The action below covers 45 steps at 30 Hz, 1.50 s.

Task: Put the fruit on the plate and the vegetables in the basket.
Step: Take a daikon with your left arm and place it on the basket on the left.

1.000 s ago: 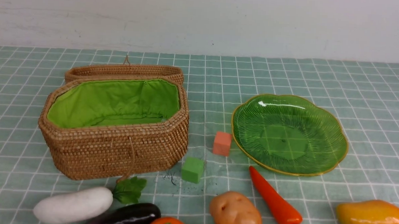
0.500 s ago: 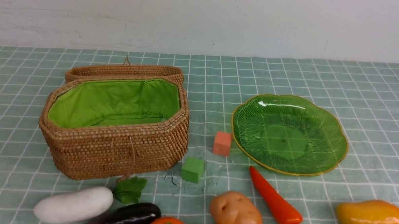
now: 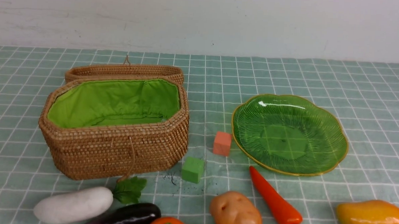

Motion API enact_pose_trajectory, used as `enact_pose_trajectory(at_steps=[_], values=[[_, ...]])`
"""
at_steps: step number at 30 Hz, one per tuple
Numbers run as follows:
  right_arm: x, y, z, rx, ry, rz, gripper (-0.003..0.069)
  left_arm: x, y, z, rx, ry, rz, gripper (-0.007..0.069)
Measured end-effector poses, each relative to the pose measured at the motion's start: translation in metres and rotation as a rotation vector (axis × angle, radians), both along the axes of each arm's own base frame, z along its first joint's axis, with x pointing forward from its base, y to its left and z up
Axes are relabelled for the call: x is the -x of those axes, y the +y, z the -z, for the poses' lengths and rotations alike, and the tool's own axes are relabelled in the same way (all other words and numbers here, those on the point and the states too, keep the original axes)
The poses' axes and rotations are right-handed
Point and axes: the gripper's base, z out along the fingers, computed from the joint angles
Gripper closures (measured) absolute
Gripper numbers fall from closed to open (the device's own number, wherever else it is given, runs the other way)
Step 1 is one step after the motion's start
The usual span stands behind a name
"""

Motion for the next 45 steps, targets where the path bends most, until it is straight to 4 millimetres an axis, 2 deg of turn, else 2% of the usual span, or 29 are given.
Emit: enact_pose_trajectory(at_steps=[4,5,7,10,12,17,25,28,31,34,38,41,45], values=[[0.0,0.0,0.0,0.0,0.0,0.0,0.0415,-0.018,-0.012,0.013,0.105,0.077,0.076,0.0386],[0.0,0.0,0.0,0.0,0.0,0.0,0.0415,-0.031,-0.02,0.02,0.178,0.089,0.114,0.0386],[0.0,0.0,0.0,0.0,0.0,0.0,0.0415,-0.041,-0.026,0.025,0.23,0.089,0.134,0.0386],[0.0,0.0,0.0,0.0,0.0,0.0,0.0415,-0.07,-0.039,0.04,0.368,0.064,0.147,0.0379],[0.0,0.0,0.0,0.0,0.0,0.0,0.0415,-0.077,-0.042,0.045,0.401,0.06,0.14,0.037],[0.0,0.0,0.0,0.0,0.0,0.0,0.0415,-0.117,-0.05,0.083,0.494,0.102,0.091,0.0254],[0.0,0.0,0.0,0.0,0.0,0.0,0.0415,-0.148,-0.051,0.127,0.498,0.128,0.049,0.0039],[0.0,0.0,0.0,0.0,0.0,0.0,0.0415,-0.154,-0.05,0.134,0.492,0.105,0.05,0.001],[0.0,0.0,0.0,0.0,0.0,0.0,0.0415,-0.159,-0.05,0.14,0.478,0.097,0.068,0.0019],[0.0,0.0,0.0,0.0,0.0,0.0,0.0415,-0.161,-0.049,0.143,0.46,0.105,0.089,0.0064],[0.0,0.0,0.0,0.0,0.0,0.0,0.0415,-0.16,-0.049,0.142,0.437,0.111,0.131,0.0188],[0.0,0.0,0.0,0.0,0.0,0.0,0.0415,-0.159,-0.049,0.139,0.432,0.115,0.148,0.019],[0.0,0.0,0.0,0.0,0.0,0.0,0.0415,-0.153,-0.049,0.123,0.43,0.078,0.164,0.019]])
